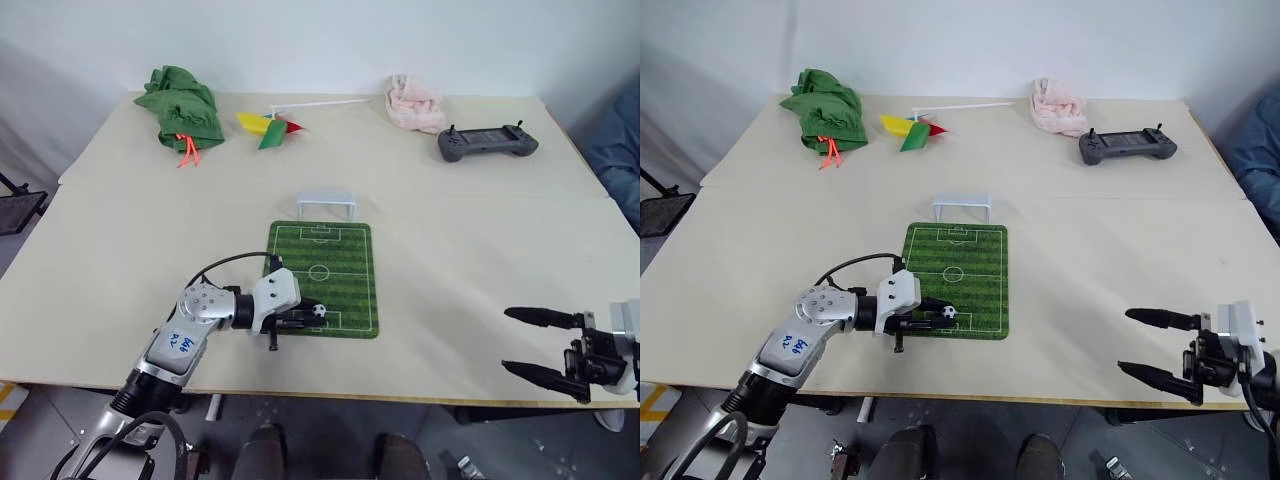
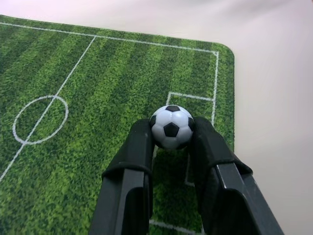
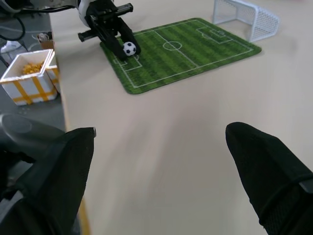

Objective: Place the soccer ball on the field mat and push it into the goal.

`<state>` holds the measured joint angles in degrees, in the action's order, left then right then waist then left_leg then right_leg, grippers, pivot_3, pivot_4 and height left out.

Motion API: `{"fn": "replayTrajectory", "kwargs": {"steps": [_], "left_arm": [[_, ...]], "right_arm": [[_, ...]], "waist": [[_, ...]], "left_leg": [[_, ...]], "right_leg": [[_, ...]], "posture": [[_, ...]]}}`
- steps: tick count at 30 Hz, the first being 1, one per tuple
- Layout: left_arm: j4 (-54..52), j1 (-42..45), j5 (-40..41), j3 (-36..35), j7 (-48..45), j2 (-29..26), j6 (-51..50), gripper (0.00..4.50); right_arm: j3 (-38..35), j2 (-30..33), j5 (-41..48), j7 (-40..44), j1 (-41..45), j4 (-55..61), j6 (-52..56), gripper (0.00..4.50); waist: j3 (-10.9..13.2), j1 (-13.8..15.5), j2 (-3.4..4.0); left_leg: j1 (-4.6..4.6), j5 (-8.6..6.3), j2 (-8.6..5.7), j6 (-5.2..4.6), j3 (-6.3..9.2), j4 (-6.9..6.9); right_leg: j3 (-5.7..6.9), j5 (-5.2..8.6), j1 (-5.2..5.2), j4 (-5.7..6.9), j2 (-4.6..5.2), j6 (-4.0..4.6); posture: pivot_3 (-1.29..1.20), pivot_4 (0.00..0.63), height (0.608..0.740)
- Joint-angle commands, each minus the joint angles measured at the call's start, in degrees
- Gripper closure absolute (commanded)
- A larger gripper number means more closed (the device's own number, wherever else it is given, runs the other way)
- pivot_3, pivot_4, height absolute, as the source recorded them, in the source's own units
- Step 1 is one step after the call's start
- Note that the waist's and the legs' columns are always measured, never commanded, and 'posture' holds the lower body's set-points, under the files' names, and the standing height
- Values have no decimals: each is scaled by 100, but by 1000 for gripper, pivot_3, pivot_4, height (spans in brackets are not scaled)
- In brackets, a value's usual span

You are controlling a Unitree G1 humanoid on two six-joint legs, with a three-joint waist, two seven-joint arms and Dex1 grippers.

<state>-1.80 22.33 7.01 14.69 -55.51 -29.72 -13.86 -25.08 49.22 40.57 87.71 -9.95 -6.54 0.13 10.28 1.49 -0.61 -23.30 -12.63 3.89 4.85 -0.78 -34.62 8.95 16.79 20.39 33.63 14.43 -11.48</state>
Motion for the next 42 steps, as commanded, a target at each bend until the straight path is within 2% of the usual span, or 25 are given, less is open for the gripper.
{"fn": "replayTrajectory", "kwargs": {"steps": [1, 24, 26, 36, 37, 42], "left_arm": [[-64, 48, -36, 49, 37, 79, 106, 3679], [-103, -35, -125, 91, -81, -5, 305, 3679], [-91, -37, -125, 88, -78, -13, 298, 2957], [-132, -83, -70, 85, -140, -29, 339, 203], [-138, -87, -64, 86, -155, -29, 374, 26], [-94, -65, -77, 58, -138, -6, 434, 26]], "right_arm": [[-256, -45, 215, 176, -141, 348, 63, 0], [-179, 20, -30, -53, 169, 256, 119, 0], [-169, 18, -62, -59, 228, 228, 130, 0], [-173, 27, -197, -65, 344, 139, 150, 0], [-170, 28, -211, -61, 356, 128, 148, 0], [-154, 28, -275, -65, 445, 62, 140, 0]], "waist": [[0, -3, 0], [-1, -14, 1], [-1, -14, 1], [-1, -10, 1], [-1, -10, 1], [-1, -11, 1]], "left_leg": [[0, 0, 0, -1, 0, -2], [2, -2, 0, -1, 0, -8], [2, -2, 0, -1, 0, -9], [2, -2, 0, -1, 0, -9], [2, -2, 0, -1, 0, -9], [2, -2, 0, -1, 0, -9]], "right_leg": [[0, 0, 0, -2, 0, 0], [-2, 0, 0, -5, 0, 0], [-2, 0, 0, -6, 0, 0], [-2, 0, 0, -6, 0, 0], [-2, 0, 0, -6, 0, 0], [-2, 0, 0, -6, 0, 0]], "posture": [[0, 150, 740], [0, 150, 740], [0, 150, 740], [0, 150, 740], [0, 150, 740], [0, 150, 740]]}}
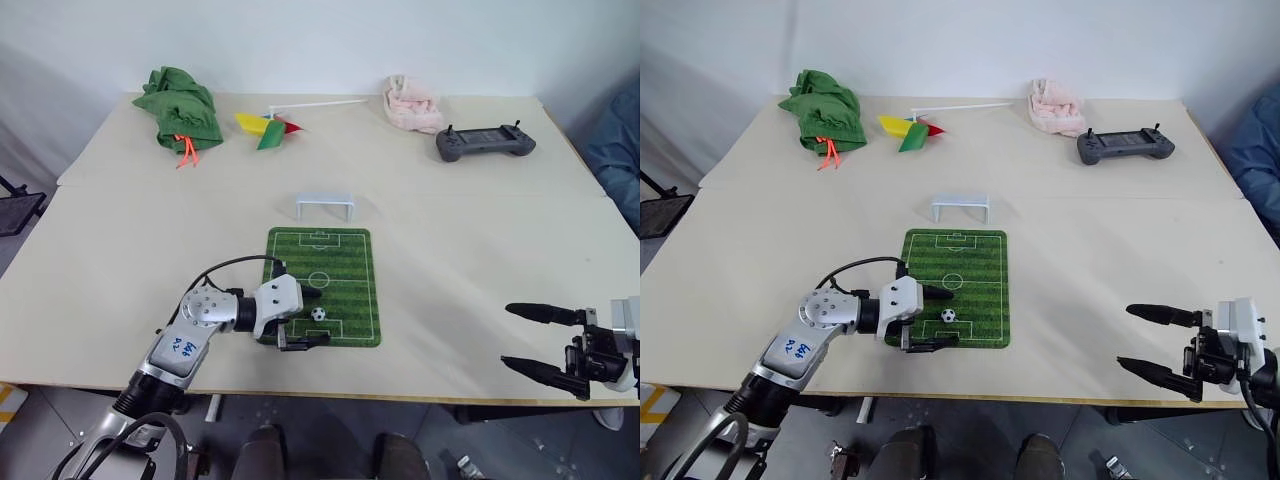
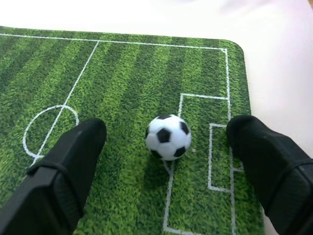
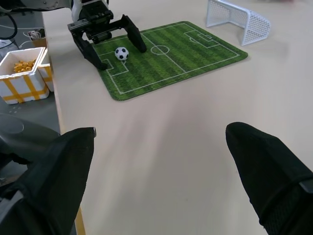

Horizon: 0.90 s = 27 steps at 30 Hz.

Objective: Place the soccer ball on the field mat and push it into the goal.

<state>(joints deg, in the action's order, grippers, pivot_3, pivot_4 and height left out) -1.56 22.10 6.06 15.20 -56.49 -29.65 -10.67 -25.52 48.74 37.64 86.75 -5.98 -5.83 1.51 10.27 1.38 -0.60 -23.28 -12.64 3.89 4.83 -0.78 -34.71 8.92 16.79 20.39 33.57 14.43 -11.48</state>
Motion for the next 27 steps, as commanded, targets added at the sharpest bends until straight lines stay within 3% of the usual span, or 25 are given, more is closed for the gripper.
{"fn": "replayTrajectory", "kwargs": {"steps": [1, 13, 19, 27], "left_arm": [[-107, -34, 15, 2, -36, -11, 126, 26], [-13, 159, 198, -251, -118, 22, 777, 26], [13, 171, 624, -548, -489, -19, 1314, 1792], [-681, -198, 1573, -492, -1657, -504, 820, 4110]], "right_arm": [[-105, 75, 6, 35, 65, -25, -1, 0], [-67, 69, -100, 53, 246, -188, -10, 0], [-44, 64, -135, 57, 318, -256, -14, 0], [-33, 49, -149, 99, 408, -335, -27, 0]], "waist": [[0, 0, 0], [0, 0, 0], [0, -5, 0], [0, -10, 0]], "left_leg": [[0, 0, 0, 0, 0, 0], [0, 0, 0, 0, 0, 0], [0, 0, 0, 0, 0, 0], [-1, 0, 0, 0, -1, 2]], "right_leg": [[0, 0, 0, 0, 0, 0], [0, 0, 0, 0, 0, 0], [0, 0, 0, 0, 0, 0], [0, 0, 0, 11, 0, 0]], "posture": [[0, 150, 740], [0, 150, 740], [0, 150, 740], [0, 150, 740]]}}
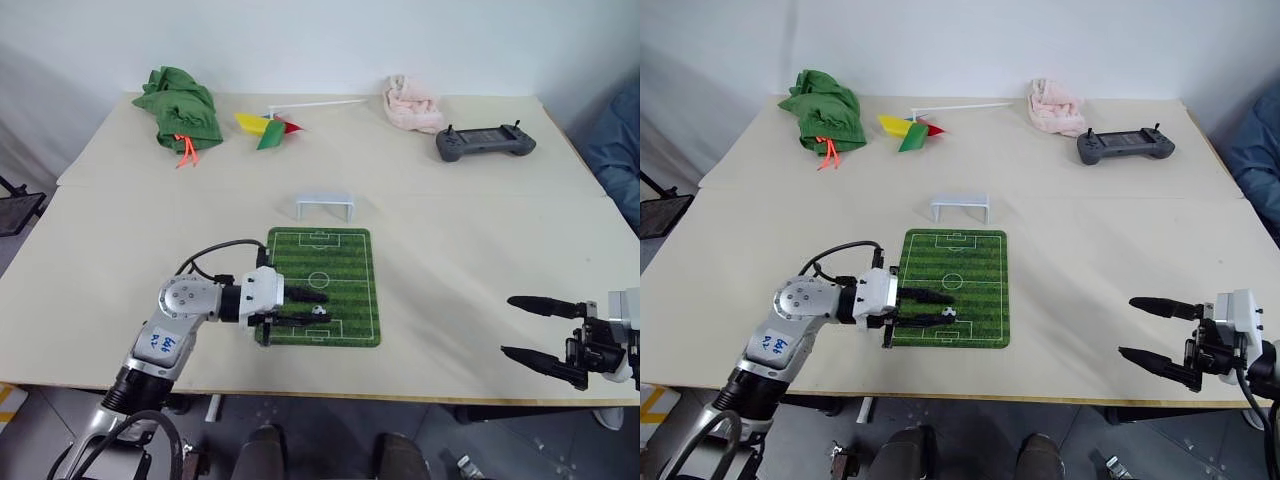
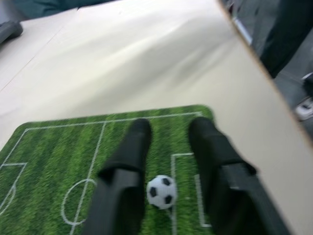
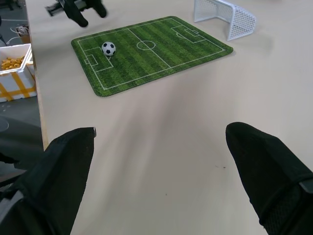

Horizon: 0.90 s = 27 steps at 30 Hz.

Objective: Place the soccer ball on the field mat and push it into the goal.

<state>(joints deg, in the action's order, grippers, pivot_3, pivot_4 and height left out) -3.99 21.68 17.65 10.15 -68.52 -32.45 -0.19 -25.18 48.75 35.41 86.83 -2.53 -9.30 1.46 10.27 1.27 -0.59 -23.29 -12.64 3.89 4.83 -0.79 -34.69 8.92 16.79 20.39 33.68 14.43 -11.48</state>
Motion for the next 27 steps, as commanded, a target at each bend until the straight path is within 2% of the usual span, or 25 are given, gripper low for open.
{"fn": "replayTrajectory", "kwargs": {"steps": [1, 6, 14, 22, 27], "left_arm": [[-520, -215, 473, 53, -572, -310, -343, 4484], [-477, -318, 322, 241, -814, -427, -325, 4484], [314, 35, -219, 441, -492, -69, -148, 4484], [1502, 578, -767, 624, -335, 362, 349, 4484], [2582, 1132, -1312, 671, 250, 747, 693, 4484]], "right_arm": [[-68, 42, 73, 96, 60, 6, -30, 0], [-73, -10, 72, 56, 28, 43, -57, 0], [-183, -122, 103, -79, -225, 248, -100, 0], [-374, -166, 149, -220, -554, 474, -126, 0], [-422, -214, 134, -292, -605, 534, -142, 0]], "waist": [[0, 2, 0], [0, 9, 1], [0, 12, 1], [-1, 13, 3], [-1, 18, 3]], "left_leg": [[0, 0, 0, 0, 0, 0], [0, -1, 0, -1, 0, -3], [-1, -1, 0, -1, 0, -5], [0, -1, 0, -1, -1, -5], [0, -1, 0, -1, 0, -11]], "right_leg": [[0, 0, 1, 2, 0, 0], [0, 0, 0, -6, 0, 0], [0, 0, 0, -9, 0, 0], [0, 0, 0, -11, 0, 0], [1, -1, -4, -13, 0, -1]], "posture": [[0, 150, 740], [0, 150, 740], [0, 150, 740], [0, 150, 740], [0, 150, 740]]}}
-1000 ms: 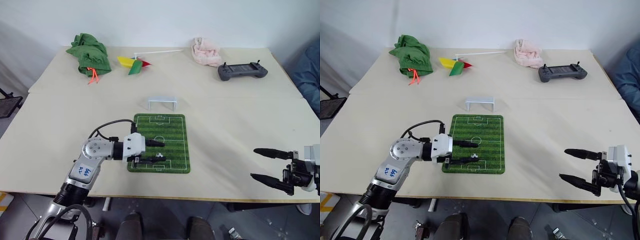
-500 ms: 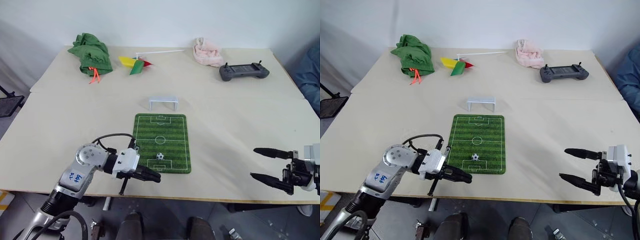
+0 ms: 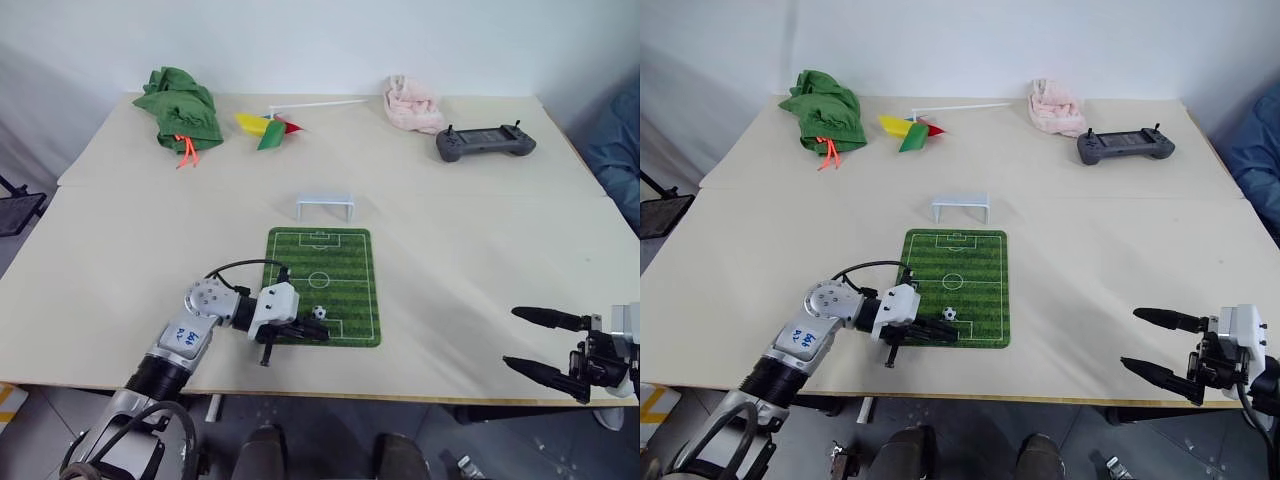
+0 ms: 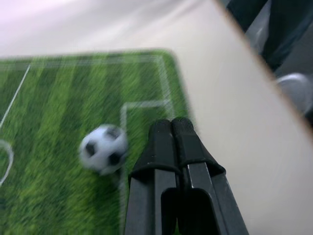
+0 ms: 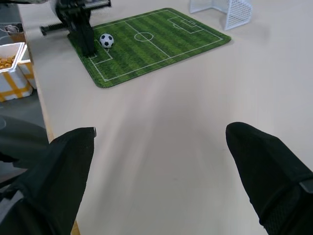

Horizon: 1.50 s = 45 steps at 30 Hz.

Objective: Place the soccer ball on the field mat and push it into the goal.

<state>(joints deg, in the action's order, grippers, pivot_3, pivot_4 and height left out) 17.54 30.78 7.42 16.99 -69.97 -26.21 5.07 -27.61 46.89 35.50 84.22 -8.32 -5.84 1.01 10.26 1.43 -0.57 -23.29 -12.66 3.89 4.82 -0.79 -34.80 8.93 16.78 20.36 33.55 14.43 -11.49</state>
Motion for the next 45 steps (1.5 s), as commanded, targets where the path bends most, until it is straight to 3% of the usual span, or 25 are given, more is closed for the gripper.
{"fn": "replayTrajectory", "kwargs": {"steps": [1, 5, 25, 31, 35, 40, 44, 45], "left_arm": [[777, 460, -423, -102, 761, 259, 229, 4484], [1464, 986, -513, -416, 1407, 442, 425, 4484], [680, 1233, -119, -1267, 1480, -135, -391, 4484], [450, 1526, 199, -1600, 1447, -260, -854, 4484], [102, 1714, 626, -2059, 1564, -553, -1803, 4484], [-187, 1522, 1106, -2671, 1815, -914, -2692, 4484], [-288, 831, 1217, -3001, 1759, -1318, -2894, 4484], [-344, 616, 1258, -3110, 1799, -1393, -2963, 4301]], "right_arm": [[-181, -37, 116, -47, -15, 189, -108, 0], [-201, -52, 104, -106, 43, 159, -151, 0], [-281, 205, 76, 88, 1362, -1121, -389, 0], [-216, 248, -40, 200, 1843, -1662, -476, 0], [-97, 303, -214, 251, 2054, -1944, -575, 0], [81, 344, -400, 215, 2384, -2255, -699, 0], [248, 351, -555, 281, 2604, -2493, -793, 0], [293, 332, -578, 266, 2646, -2503, -797, 0]], "waist": [[0, 6, 0], [2, -6, -3], [2, -16, -3], [2, -25, -3], [2, -49, -3], [2, -113, -3], [1, -208, -1], [1, -212, 0]], "left_leg": [[-1, -1, 0, -1, 0, -3], [-1, -2, 0, -3, 2, -12], [-3, -4, 0, -2, -2, 13], [-3, -4, 0, -2, -2, 14], [-3, -4, 0, -2, -2, 18], [-1, -4, 0, -2, -2, 17], [2, -4, 0, -2, -3, 20], [3, -4, 0, -2, -4, 21]], "right_leg": [[0, -1, -1, 0, 0, -1], [0, -4, -5, -1, 0, -3], [1, -4, 0, 7, -1, -5], [1, -5, 0, 9, -2, -5], [1, -5, 2, 9, -3, -5], [0, -5, 1, 12, -2, -6], [-3, -5, 1, 17, -2, -6], [-4, -5, 2, 17, -2, -6]], "posture": [[0, 150, 740], [0, 150, 740], [0, 150, 740], [0, 150, 740], [0, 150, 740], [0, 150, 740], [0, 150, 740], [0, 150, 740]]}}
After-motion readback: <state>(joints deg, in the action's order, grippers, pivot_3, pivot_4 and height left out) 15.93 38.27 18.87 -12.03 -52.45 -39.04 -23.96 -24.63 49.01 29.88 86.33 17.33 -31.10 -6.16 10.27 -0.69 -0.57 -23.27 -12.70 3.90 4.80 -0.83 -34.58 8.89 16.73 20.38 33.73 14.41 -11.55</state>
